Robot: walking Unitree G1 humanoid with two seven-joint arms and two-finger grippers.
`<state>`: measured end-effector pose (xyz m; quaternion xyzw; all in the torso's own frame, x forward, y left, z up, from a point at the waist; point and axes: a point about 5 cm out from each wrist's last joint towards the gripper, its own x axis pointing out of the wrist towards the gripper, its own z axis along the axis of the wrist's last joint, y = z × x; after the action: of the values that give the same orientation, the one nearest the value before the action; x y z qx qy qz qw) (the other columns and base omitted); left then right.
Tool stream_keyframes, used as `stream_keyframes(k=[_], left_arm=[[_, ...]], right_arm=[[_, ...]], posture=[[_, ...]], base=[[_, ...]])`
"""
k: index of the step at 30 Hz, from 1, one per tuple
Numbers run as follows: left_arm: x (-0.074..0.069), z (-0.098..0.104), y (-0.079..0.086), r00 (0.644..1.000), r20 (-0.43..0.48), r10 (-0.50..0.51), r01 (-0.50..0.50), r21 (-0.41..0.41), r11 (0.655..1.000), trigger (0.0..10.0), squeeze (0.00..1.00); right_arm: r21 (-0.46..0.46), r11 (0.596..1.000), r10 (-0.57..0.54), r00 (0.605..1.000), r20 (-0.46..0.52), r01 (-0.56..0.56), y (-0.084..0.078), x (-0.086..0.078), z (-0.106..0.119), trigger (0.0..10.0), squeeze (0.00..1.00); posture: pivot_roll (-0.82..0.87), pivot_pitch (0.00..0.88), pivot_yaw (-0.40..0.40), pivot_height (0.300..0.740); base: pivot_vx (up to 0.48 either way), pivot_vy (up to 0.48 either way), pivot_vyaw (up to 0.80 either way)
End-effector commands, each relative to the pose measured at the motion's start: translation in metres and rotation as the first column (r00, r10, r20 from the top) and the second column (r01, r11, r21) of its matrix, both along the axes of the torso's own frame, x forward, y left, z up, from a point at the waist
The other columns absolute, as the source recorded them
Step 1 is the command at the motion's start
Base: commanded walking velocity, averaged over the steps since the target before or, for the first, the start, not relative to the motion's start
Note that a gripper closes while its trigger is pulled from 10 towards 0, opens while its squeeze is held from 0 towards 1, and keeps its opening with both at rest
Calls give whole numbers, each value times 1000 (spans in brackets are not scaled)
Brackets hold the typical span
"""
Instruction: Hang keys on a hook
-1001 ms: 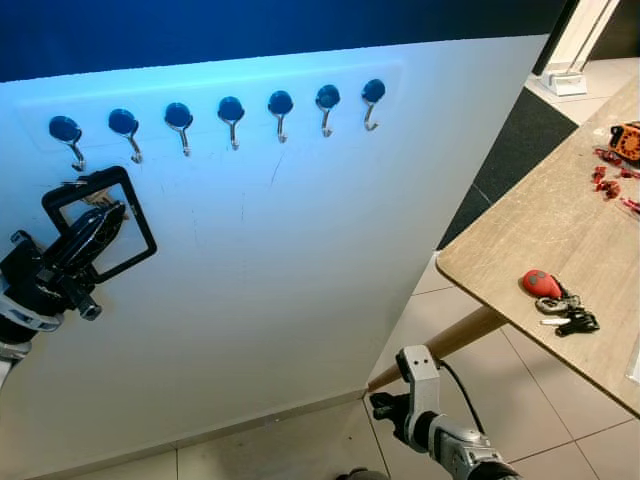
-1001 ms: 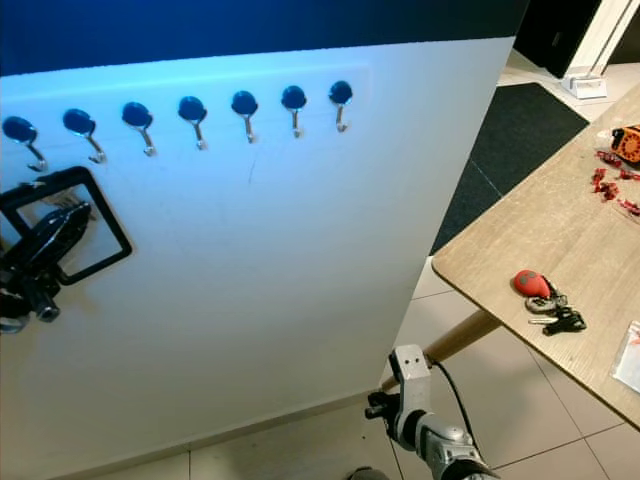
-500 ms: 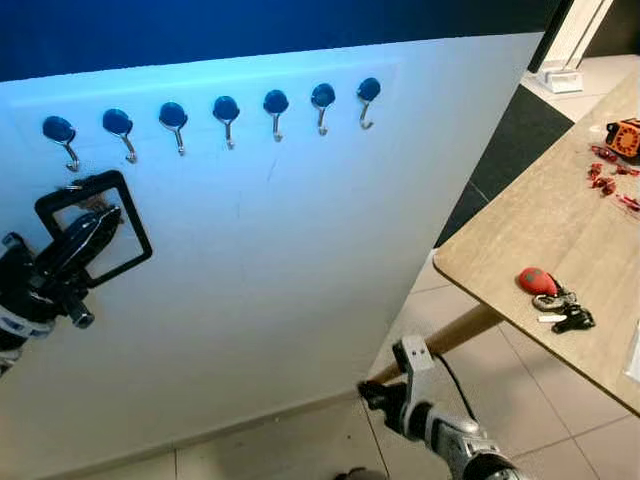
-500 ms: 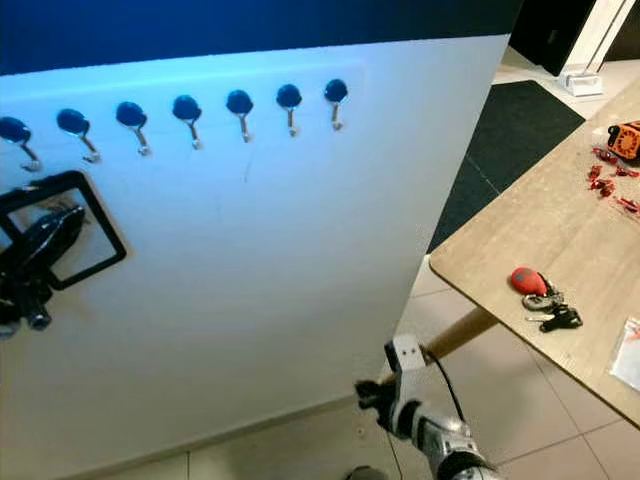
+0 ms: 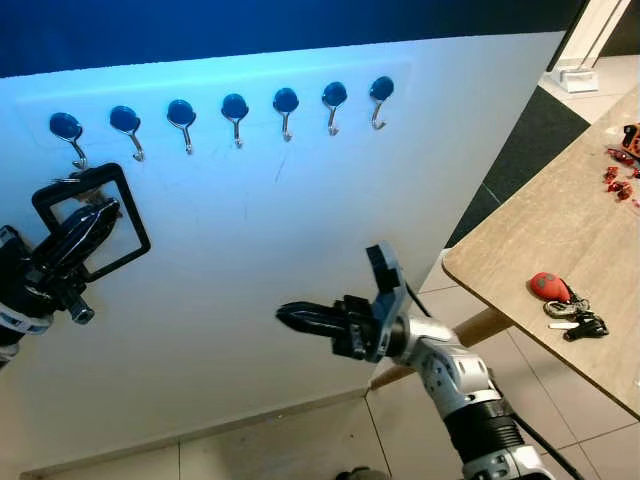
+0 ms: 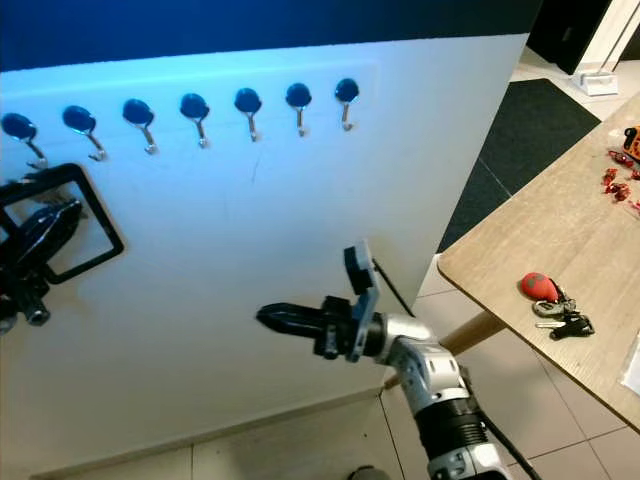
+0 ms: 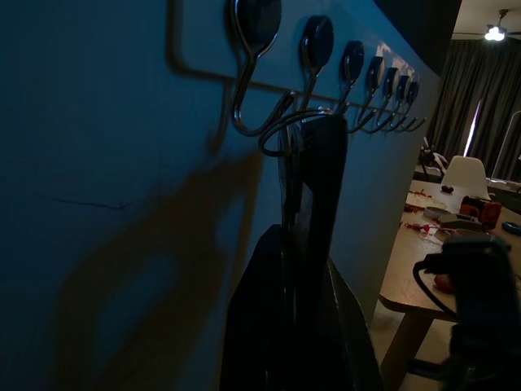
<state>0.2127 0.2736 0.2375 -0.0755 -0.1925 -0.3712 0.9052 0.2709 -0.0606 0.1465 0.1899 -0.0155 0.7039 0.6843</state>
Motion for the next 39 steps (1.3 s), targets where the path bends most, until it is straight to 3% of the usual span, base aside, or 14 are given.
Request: stream_keyframes(k=[1,7,11,15,16,20,25,30,31,32,39], left_arm=[[0,3,-4,1000,8,-9,9,33,999,10000,0],[0,2,-7,1000,-2,-12,12,52,999,10000,0],[1,5,-10,1000,4,-18,18,66,998,10000,0],[1,6,-11,1000,8,-18,17,73,997,10000,0],[1,7,-11,1000,11,-19,18,75,997,10000,0],[1,8,-15,1000,16,-27,25,86,996,10000,0],[2,10,-20,999,20,-32,30,106,994,10000,0],[3,11,-23,999,23,-34,31,122,992,10000,0],[3,12,-26,999,26,-39,35,132,991,10000,0],[3,12,-26,999,26,-39,35,132,991,10000,0],[4,13,-32,999,21,-46,41,166,985,10000,0]], right_arm=[[38,998,57,998,22,-58,6,-6,10,0,0],[140,981,127,991,45,-132,14,-19,40,0,0],[333,928,142,984,105,-170,28,-23,87,0,0],[342,926,116,984,138,-158,34,-23,97,0,0],[336,931,100,985,141,-142,38,-21,99,10000,0],[300,954,-44,994,99,13,49,-4,101,10000,0],[275,954,-153,984,91,123,55,8,107,10000,0],[281,946,-196,974,111,158,60,8,117,10000,0],[248,956,-203,962,181,155,65,4,120,10000,0],[248,956,-203,962,181,155,65,4,120,10000,0],[254,965,-123,972,202,70,74,-7,121,10000,0]], posture=[[-8,86,-14,740],[-1,87,-13,740],[3,86,-15,740],[3,86,-15,740],[3,86,-15,740],[4,83,-17,740],[7,78,-19,740],[9,75,-21,740],[10,74,-21,740],[10,74,-21,740],[10,74,-21,740]], base=[[0,0,0],[0,0,0],[0,0,0],[0,0,0],[0,0,0],[0,0,0],[0,0,0],[0,0,0],[0,0,0],[0,0,0],[0,0,0]])
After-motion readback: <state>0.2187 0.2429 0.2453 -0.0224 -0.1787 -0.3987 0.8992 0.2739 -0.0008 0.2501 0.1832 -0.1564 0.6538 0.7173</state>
